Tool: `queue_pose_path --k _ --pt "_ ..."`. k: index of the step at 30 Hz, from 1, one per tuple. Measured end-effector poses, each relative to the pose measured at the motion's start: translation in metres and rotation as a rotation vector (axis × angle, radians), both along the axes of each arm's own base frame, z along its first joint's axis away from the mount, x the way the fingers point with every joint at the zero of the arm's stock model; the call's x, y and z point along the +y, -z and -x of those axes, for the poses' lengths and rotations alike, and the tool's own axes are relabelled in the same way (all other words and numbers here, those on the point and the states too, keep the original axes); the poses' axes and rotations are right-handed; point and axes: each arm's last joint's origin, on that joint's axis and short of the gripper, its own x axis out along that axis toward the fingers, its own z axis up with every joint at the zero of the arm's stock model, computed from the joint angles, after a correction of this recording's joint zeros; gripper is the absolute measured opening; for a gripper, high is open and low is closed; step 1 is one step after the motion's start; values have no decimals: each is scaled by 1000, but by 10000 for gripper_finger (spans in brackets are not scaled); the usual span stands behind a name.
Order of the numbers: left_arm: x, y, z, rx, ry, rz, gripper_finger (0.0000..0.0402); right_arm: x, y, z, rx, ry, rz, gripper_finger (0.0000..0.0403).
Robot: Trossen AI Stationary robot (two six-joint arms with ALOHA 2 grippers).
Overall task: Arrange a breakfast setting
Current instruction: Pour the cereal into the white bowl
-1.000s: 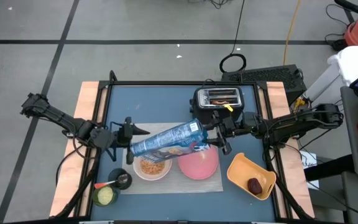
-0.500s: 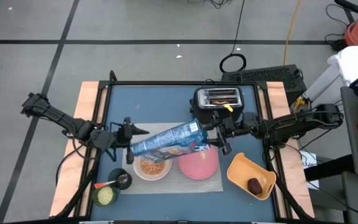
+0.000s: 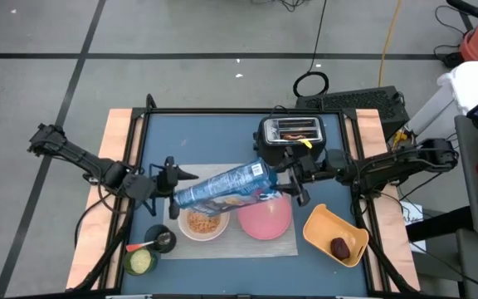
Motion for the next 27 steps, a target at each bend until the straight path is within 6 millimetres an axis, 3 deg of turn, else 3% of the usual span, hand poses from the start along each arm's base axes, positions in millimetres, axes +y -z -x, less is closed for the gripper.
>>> queue_pose_path --k 8,27 --pt "0 -2 1 -13 9 -5 271 -1 -7 2 -76 3 8 217" --pt "0 6 5 71 6 65 271 -1 15 -2 161 -3 -4 217"
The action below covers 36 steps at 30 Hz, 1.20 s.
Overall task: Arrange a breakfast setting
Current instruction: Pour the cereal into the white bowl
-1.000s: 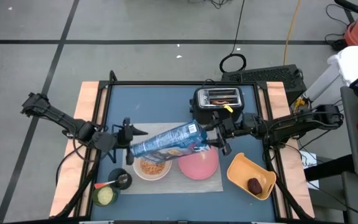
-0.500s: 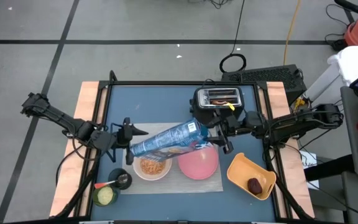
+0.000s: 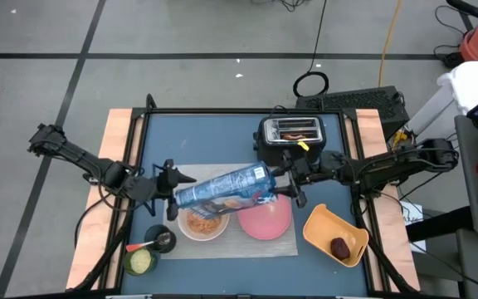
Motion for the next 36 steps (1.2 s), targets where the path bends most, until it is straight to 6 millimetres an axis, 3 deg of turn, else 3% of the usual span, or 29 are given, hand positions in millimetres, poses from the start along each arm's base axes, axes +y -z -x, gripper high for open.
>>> queue_pose_path --k 8,26,36 --pt "-2 -15 -7 -159 9 -40 258 0 3 0 32 -2 0 217" --pt "-3 -25 -9 -250 -10 -40 13 0 3 0 29 5 4 217" --pt "-3 -30 -10 -296 -14 -35 6 0 3 0 28 1 7 217"
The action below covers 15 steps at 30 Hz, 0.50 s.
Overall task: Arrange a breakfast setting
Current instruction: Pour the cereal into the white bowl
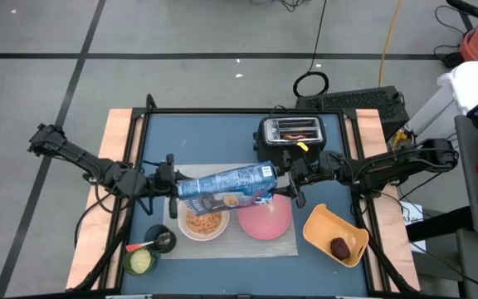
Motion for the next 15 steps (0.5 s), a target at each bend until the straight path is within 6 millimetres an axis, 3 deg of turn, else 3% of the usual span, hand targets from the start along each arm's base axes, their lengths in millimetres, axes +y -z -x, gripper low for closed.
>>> queue_pose_path --k 8,15 --pt "0 0 0 -2 1 -6 4 0 0 0 1 1 0 232" --pt "0 0 0 -2 1 -7 4 0 0 0 2 5 -4 287"
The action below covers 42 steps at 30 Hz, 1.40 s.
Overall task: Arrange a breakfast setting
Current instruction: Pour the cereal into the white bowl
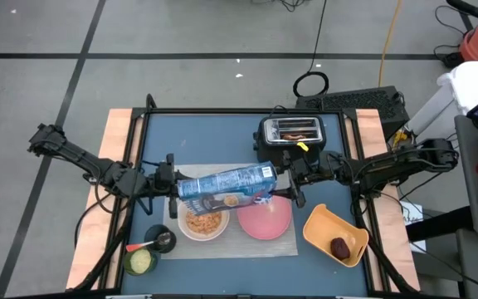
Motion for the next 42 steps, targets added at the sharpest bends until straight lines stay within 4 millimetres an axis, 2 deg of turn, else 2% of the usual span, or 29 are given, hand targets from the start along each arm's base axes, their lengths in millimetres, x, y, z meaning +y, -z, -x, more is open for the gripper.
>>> queue_pose_path --k 7,14,19,27,33,39,42 --pt "0 0 0 0 1 -2 4 0 0 0 -2 0 0 330" --pt "0 0 0 0 1 -2 3 0 -2 1 -15 2 36 336" --pt "0 0 0 0 1 -1 3 -4 -10 6 -55 17 59 336" --pt "0 0 0 0 1 0 3 -11 -33 27 -126 57 63 336" --pt "0 0 0 0 1 0 3 -14 -57 43 -241 77 69 336" --pt "0 0 0 0 1 0 3 -14 -86 44 -302 74 41 336" --pt "0 0 0 0 1 0 3 -14 -100 43 -377 100 113 336"
